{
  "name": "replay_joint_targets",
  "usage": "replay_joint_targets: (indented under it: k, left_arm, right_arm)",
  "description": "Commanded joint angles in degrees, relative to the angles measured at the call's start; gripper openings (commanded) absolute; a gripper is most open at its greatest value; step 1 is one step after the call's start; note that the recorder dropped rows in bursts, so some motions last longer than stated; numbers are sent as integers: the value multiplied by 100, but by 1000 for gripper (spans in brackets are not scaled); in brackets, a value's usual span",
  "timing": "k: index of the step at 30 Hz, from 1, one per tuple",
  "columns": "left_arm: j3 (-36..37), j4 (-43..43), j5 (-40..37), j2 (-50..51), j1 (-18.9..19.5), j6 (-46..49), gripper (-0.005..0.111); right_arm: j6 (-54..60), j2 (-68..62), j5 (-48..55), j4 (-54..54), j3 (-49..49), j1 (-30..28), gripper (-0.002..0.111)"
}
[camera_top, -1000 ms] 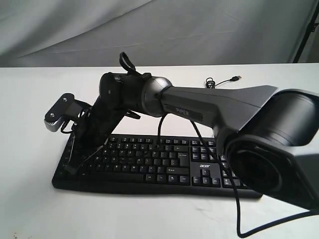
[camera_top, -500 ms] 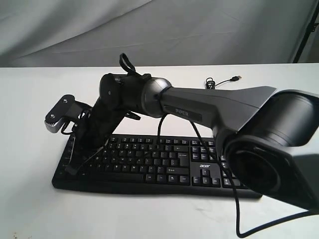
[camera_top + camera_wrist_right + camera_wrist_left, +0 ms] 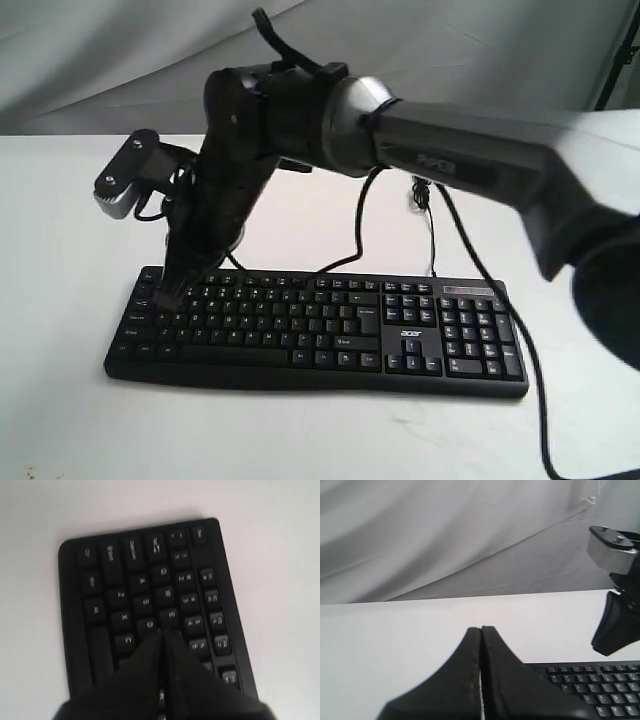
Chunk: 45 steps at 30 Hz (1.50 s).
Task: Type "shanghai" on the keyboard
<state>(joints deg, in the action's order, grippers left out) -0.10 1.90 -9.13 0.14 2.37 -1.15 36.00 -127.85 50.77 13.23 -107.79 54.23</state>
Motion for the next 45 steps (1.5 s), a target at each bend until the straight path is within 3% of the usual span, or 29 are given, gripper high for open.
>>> replay_joint_targets:
  k: [1,3,6,45]
  left_arm:
    - [10,-11,31,-14,-37,-15,0]
    - [10,-11,31,-14,-37,-15,0]
    - [10,-11,31,-14,-37,-15,0]
    - [10,-11,31,-14,-37,-15,0]
  right_arm:
    - [-120,663,-893,128,1478,-182,0]
    - [81,1039,-1697,578,2428,-230,0]
    - [320,1179,-2177,1003,3040,-230,0]
    - [615,599,-2474,1303,3075,-237,0]
